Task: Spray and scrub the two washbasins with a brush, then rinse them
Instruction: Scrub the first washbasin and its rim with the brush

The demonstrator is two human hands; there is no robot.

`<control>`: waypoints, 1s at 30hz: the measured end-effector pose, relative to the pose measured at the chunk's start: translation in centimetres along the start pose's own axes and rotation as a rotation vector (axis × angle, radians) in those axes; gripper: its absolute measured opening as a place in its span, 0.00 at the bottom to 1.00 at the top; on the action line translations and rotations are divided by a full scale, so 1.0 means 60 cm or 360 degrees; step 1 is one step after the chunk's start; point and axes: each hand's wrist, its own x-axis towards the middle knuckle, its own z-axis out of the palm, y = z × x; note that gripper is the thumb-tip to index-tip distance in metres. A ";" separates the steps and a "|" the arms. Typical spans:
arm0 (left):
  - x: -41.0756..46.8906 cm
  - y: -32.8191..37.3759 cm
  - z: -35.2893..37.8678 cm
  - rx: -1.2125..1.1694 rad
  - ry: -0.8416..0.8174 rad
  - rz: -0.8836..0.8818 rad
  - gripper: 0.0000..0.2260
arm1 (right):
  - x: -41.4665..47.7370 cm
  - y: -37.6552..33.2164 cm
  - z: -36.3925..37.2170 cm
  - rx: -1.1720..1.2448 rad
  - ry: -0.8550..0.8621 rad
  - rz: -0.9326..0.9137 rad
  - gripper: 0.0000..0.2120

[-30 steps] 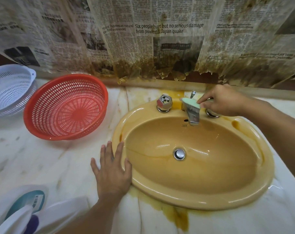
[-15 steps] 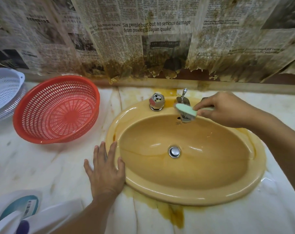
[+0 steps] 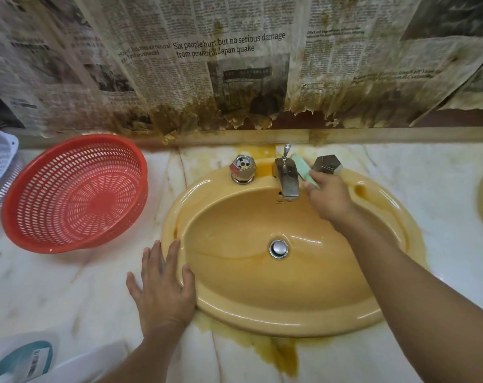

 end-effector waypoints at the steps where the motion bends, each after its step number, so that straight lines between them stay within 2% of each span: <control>1: 0.000 0.000 0.000 -0.0004 0.0000 0.0001 0.28 | 0.011 -0.003 0.010 0.0038 0.0045 0.0025 0.22; 7: 0.001 0.000 -0.001 -0.0001 0.0008 0.0008 0.28 | -0.010 0.013 0.019 0.0245 0.0098 0.0211 0.19; 11: 0.003 0.001 -0.002 0.0014 0.0006 0.0015 0.29 | -0.055 0.031 0.024 0.0223 0.0046 0.0142 0.19; 17: 0.005 0.002 -0.004 -0.0001 -0.0001 0.0015 0.29 | 0.014 -0.026 0.037 0.0123 0.0123 0.0174 0.20; 19: 0.005 0.001 -0.005 -0.0005 -0.0006 0.0015 0.29 | 0.025 -0.032 0.028 0.0233 0.0069 0.0232 0.18; 23: 0.007 -0.001 -0.003 -0.0001 -0.0021 0.0018 0.29 | -0.017 -0.020 -0.009 0.0760 -0.0162 0.0471 0.08; 26: 0.008 0.000 -0.002 -0.0002 -0.0011 0.0011 0.29 | -0.043 -0.012 -0.029 0.1014 -0.0323 0.0597 0.07; 30: 0.009 -0.001 -0.002 -0.0015 -0.0005 0.0009 0.29 | -0.013 -0.045 -0.006 0.1077 -0.0198 0.0626 0.08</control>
